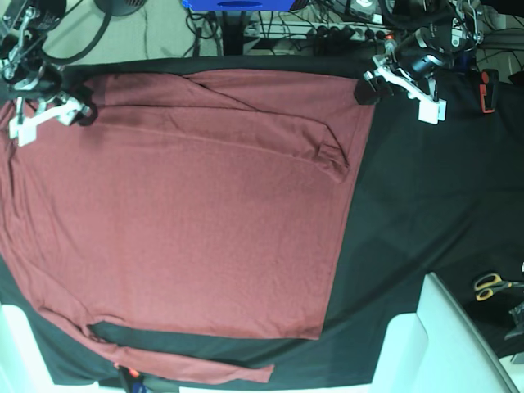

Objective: Fold the T-shirt properly
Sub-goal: 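Lower the right gripper onto the shirt's shoulder edge and pinch it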

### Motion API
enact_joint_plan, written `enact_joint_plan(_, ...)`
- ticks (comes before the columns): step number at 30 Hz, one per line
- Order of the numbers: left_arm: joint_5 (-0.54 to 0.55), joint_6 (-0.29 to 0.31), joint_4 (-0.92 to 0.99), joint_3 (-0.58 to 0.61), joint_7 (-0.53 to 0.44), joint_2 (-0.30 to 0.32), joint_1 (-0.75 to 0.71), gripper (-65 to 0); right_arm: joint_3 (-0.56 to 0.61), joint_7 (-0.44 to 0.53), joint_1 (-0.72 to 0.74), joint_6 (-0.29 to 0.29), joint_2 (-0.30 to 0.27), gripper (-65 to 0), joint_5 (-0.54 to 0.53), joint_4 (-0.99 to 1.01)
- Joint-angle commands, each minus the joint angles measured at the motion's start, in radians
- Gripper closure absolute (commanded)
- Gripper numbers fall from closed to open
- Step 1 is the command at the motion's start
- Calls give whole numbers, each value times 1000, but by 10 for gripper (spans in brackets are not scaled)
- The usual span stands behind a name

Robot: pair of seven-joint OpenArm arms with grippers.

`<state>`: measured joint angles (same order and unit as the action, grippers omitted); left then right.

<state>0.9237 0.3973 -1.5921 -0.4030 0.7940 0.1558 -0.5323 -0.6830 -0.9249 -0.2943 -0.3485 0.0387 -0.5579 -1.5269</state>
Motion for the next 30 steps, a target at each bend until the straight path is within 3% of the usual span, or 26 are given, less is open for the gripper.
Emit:
enact_joint_plan(1, 18, 13, -12, -6, -14, 11, -4, 0, -4, 11, 2, -4, -6, -354, -11, 9)
enact_joint_plan(15, 18, 13, -12, -1, -14, 11, -4, 0, -4, 10, 40, -7, -12, -354, -12, 85)
enact_joint_plan(24, 16, 13, -12, -1, -14, 11, -4, 0, -4, -36, 27, -4, 13, -354, -12, -40)
enact_joint_plan(30, 19, 13, -12, -1, -14, 11, -4, 0, -4, -35, 42, -4, 16, -354, -8, -14)
